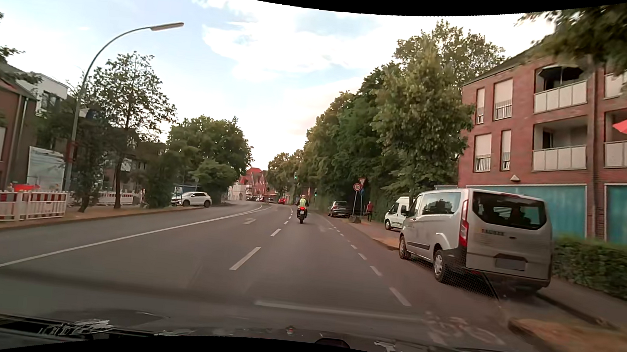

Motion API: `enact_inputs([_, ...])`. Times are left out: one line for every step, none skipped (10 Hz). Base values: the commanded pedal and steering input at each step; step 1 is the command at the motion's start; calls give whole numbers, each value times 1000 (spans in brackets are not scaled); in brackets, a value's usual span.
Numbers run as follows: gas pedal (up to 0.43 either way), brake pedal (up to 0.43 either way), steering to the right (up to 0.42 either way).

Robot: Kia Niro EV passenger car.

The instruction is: Follow the waypoints while adhering to traffic rules and regulations

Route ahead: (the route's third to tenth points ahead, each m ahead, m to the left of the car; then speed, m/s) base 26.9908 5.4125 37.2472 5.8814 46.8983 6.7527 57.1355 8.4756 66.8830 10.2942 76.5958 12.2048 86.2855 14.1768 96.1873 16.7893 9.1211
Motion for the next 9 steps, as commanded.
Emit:
enact_inputs([79, 0, -12])
enact_inputs([79, 0, -12])
enact_inputs([79, 0, -8])
enact_inputs([79, 0, -4])
enact_inputs([87, 0, -4])
enact_inputs([87, 0, -4])
enact_inputs([87, 0, -4])
enact_inputs([87, 0, -6])
enact_inputs([87, 0, -5])
